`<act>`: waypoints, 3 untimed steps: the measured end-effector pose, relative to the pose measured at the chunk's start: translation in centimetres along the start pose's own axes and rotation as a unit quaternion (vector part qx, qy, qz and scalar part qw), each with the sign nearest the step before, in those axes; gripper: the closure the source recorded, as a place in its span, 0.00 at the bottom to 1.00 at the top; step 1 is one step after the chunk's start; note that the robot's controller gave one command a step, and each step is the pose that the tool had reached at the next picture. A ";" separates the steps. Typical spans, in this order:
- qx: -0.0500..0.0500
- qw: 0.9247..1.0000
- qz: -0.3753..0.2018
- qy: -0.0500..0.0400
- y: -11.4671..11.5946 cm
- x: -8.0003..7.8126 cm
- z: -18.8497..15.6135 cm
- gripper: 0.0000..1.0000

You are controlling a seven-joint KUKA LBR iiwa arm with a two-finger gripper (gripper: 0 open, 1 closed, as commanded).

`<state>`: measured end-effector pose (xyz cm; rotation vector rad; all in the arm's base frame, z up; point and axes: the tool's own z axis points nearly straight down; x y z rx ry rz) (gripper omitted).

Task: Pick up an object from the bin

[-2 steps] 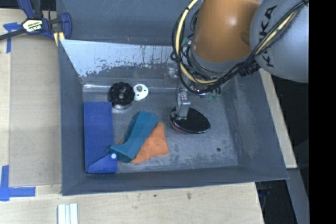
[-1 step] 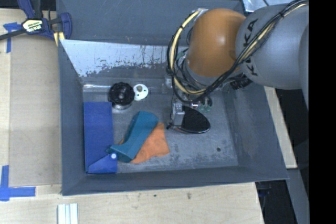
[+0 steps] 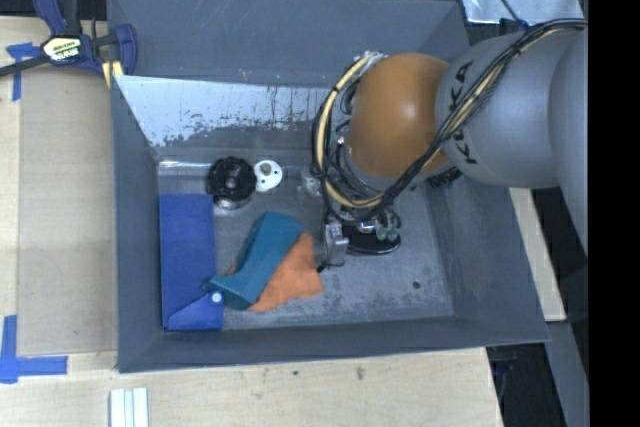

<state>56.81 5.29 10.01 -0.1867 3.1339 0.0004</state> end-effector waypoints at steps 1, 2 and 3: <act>0.000 0.993 -0.115 0.001 -3.2 2.2 0.7 0.00; 0.000 1.000 0.026 -0.001 -10.1 -0.6 3.0 1.00; 0.000 1.000 0.026 -0.001 -10.1 -0.6 3.0 1.00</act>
Offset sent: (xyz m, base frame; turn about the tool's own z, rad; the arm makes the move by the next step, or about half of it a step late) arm 0.0169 -0.0989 -0.0301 0.0492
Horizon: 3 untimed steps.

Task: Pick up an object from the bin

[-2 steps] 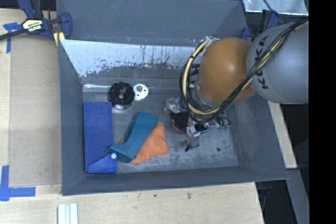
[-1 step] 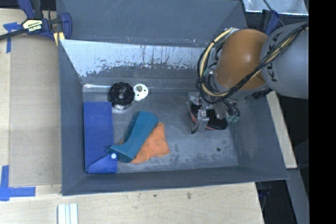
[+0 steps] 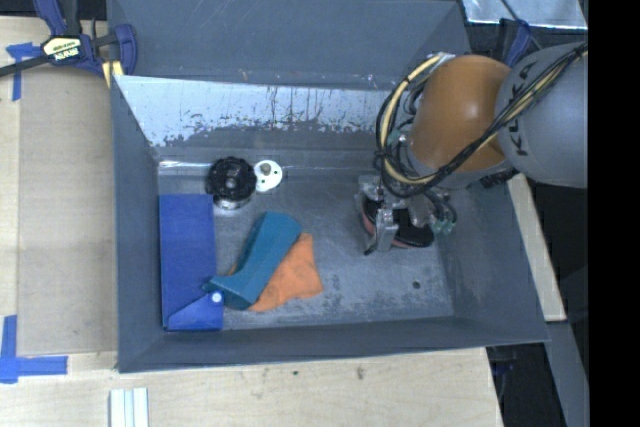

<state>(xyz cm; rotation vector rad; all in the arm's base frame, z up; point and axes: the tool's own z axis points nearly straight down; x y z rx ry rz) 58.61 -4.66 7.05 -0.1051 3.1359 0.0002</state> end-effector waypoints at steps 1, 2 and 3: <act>-0.001 1.000 -0.001 0.004 -0.8 1.3 -5.4 1.00; 0.000 1.000 0.008 0.002 -2.2 0.6 -11.6 1.00; 0.000 1.000 0.006 -0.001 -5.4 2.3 -15.2 1.00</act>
Offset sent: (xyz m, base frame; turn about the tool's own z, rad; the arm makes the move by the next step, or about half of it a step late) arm 0.0028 -0.0325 0.1529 0.0275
